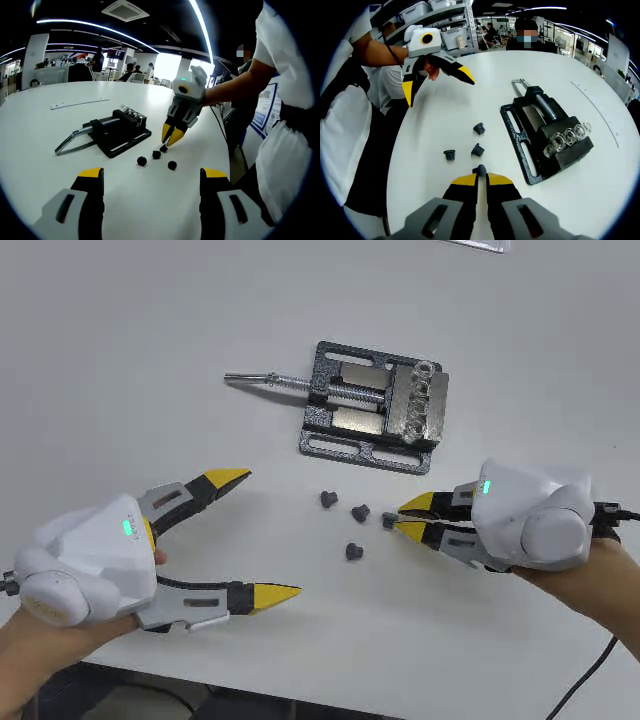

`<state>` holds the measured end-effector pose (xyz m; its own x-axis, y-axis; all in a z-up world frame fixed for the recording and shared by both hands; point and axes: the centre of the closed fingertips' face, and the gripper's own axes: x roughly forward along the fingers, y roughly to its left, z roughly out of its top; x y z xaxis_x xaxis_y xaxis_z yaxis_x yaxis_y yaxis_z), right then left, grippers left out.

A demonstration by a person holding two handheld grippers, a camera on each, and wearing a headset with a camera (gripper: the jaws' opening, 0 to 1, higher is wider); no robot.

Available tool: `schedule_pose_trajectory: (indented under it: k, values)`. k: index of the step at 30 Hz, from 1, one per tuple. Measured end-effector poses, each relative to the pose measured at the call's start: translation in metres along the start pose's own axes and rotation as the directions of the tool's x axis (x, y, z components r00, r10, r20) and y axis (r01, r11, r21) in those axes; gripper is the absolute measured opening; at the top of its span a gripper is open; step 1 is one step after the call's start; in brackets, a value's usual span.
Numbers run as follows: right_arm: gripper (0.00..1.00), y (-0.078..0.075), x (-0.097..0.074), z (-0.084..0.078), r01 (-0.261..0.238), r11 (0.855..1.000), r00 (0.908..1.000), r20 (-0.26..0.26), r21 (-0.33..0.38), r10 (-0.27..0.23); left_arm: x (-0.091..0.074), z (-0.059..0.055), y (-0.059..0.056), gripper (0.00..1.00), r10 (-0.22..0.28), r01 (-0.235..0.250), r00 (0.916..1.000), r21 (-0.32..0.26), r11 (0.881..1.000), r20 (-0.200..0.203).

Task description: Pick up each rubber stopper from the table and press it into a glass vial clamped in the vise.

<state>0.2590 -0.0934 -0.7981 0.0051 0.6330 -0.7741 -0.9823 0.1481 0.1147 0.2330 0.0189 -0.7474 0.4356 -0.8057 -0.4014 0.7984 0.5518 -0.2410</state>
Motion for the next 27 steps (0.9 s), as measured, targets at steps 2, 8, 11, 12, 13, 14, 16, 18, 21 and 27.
schedule_pose_trajectory:
  k: [2, 8, 11, 12, 13, 14, 16, 18, 21, 27]
  values:
    - [0.05, 0.0, 0.001, 0.001, 0.002, 1.0, 1.0, -0.002, -0.01, -0.003, 0.0, 0.0, 0.0, 0.77, 0.001, -0.001, 1.0, -0.002, 1.0, 0.001]
    - [0.04, 0.001, 0.002, 0.002, -0.007, 1.0, 1.0, -0.003, -0.03, 0.007, 0.0, 0.003, 0.0, 0.77, 0.006, -0.006, 1.0, -0.004, 1.0, 0.003]
    - [0.03, 0.001, 0.002, 0.002, -0.006, 0.999, 1.0, -0.003, -0.036, 0.006, 0.0, 0.002, 0.001, 0.77, 0.005, -0.005, 1.0, -0.006, 1.0, 0.003]
    - [0.03, 0.001, 0.002, 0.002, -0.004, 0.999, 1.0, -0.004, -0.042, 0.004, 0.0, 0.003, 0.001, 0.77, 0.004, -0.004, 1.0, -0.005, 1.0, 0.003]
    - [0.03, 0.001, 0.002, 0.002, -0.005, 0.999, 1.0, -0.005, -0.044, 0.004, 0.001, 0.003, 0.0, 0.77, 0.003, -0.003, 1.0, -0.005, 1.0, 0.003]
    - [0.02, 0.001, 0.002, 0.001, -0.004, 0.999, 1.0, -0.006, -0.047, 0.004, 0.001, 0.003, 0.0, 0.77, 0.002, -0.002, 1.0, -0.005, 1.0, 0.003]
    - [0.02, 0.0, 0.001, 0.002, 0.002, 0.998, 1.0, -0.005, -0.056, -0.002, 0.001, 0.002, 0.001, 0.77, 0.0, 0.0, 1.0, -0.006, 1.0, 0.004]
    - [0.02, 0.001, 0.001, 0.002, 0.002, 0.999, 1.0, -0.002, -0.05, -0.002, 0.003, 0.003, 0.0, 0.77, -0.004, 0.004, 1.0, -0.005, 1.0, 0.002]
    - [0.02, -0.003, -0.002, 0.004, 0.02, 0.999, 0.9998, 0.01, -0.043, -0.02, 0.006, 0.004, -0.002, 0.77, -0.01, 0.01, 0.9999, -0.004, 1.0, 0.0]
    - [0.01, -0.003, -0.005, 0.006, 0.028, 0.999, 0.9995, 0.019, -0.039, -0.027, 0.013, 0.008, -0.005, 0.76, -0.031, 0.031, 0.9995, 0.0, 1.0, -0.001]
